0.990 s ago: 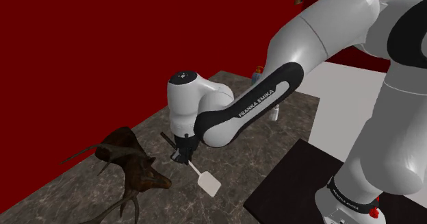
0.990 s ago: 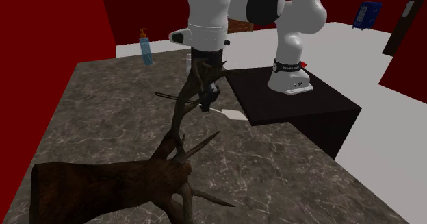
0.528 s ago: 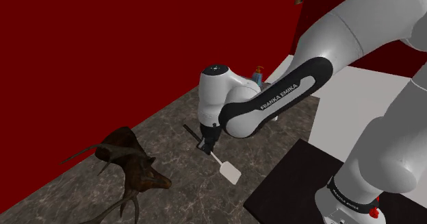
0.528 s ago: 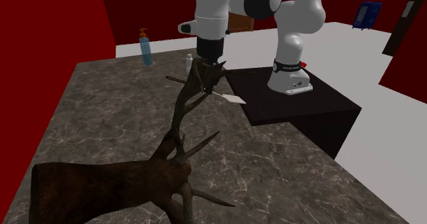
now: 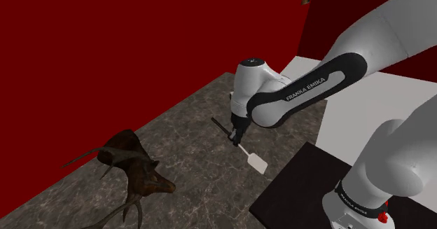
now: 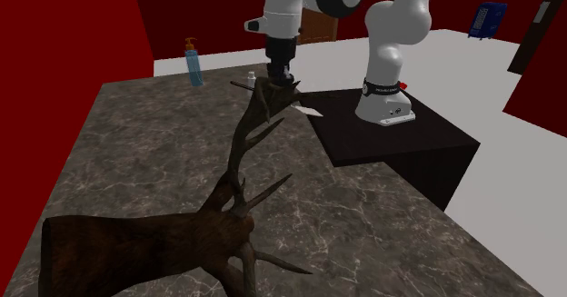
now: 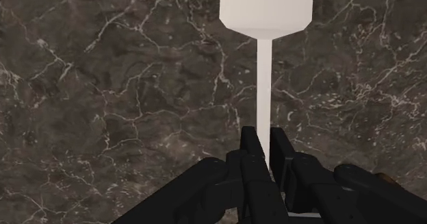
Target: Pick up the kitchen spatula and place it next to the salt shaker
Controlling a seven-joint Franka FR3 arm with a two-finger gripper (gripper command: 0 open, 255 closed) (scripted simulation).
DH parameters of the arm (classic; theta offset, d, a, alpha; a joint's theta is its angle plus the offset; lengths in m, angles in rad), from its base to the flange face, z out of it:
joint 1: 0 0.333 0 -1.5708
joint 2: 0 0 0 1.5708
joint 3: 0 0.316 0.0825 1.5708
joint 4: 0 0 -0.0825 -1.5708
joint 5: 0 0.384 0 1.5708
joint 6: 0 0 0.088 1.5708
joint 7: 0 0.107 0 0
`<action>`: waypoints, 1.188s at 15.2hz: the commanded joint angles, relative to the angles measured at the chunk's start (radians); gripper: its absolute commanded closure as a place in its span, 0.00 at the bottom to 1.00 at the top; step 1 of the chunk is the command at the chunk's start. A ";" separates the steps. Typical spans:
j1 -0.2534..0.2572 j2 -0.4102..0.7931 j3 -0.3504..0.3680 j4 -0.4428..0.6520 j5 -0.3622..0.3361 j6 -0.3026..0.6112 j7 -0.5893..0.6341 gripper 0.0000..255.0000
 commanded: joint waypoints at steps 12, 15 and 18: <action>-0.131 -0.223 -0.272 -0.222 -0.029 -0.014 -0.383 1.00; -0.182 -0.245 -0.338 -0.240 -0.064 -0.021 -0.469 1.00; -0.237 -0.253 -0.406 -0.245 -0.102 -0.026 -0.556 1.00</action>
